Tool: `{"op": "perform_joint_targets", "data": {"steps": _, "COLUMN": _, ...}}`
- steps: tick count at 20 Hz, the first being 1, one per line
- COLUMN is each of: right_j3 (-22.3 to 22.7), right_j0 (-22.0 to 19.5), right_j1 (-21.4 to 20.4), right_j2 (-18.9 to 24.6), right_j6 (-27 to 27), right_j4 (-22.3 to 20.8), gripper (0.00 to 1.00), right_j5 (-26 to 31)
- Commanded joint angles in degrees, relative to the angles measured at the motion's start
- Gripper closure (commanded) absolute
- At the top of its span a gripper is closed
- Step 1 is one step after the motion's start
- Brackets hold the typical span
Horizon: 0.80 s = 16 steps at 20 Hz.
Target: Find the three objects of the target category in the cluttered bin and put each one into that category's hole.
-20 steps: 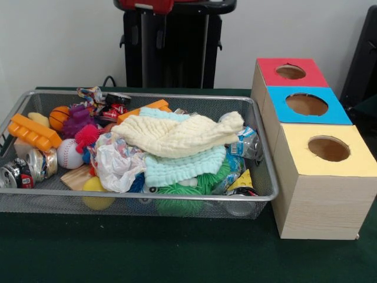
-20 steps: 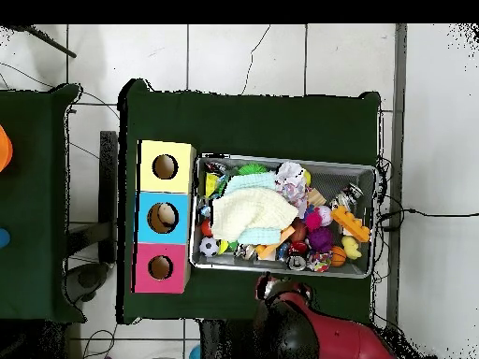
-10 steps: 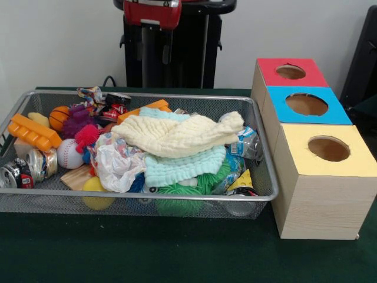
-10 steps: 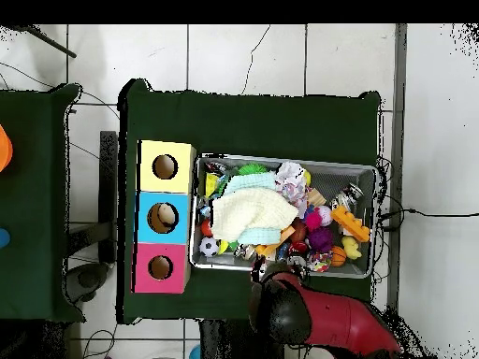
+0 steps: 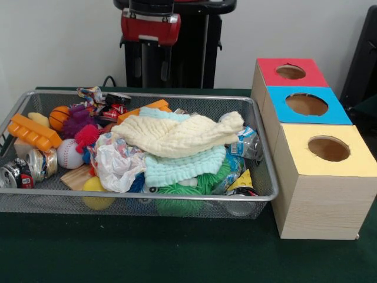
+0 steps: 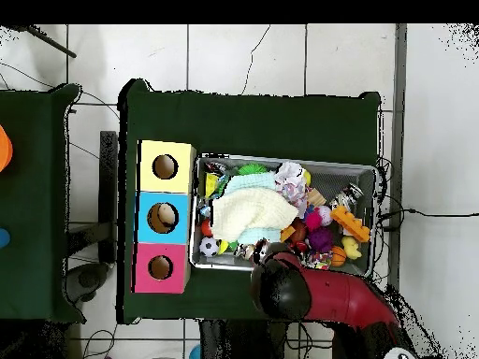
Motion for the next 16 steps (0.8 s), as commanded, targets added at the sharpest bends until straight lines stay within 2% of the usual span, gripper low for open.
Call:
{"op": "perform_joint_targets", "data": {"steps": 1, "right_j3": -11.3, "right_j0": 1.5, "right_j1": 8.2, "right_j2": 1.7, "right_j6": 4.6, "right_j4": 0.9, "gripper": 0.0, "right_j5": 2.0}}
{"op": "perform_joint_targets", "data": {"steps": 8, "right_j3": -16.9, "right_j0": 4.3, "right_j1": 14.5, "right_j2": -0.5, "right_j6": 6.2, "right_j4": 0.3, "gripper": 0.0, "right_j5": -1.1}}
{"op": "perform_joint_targets", "data": {"steps": 16, "right_j3": -19.2, "right_j0": 6.0, "right_j1": 18.7, "right_j2": -2.5, "right_j6": 7.9, "right_j4": 0.3, "gripper": 0.0, "right_j5": -5.0}}
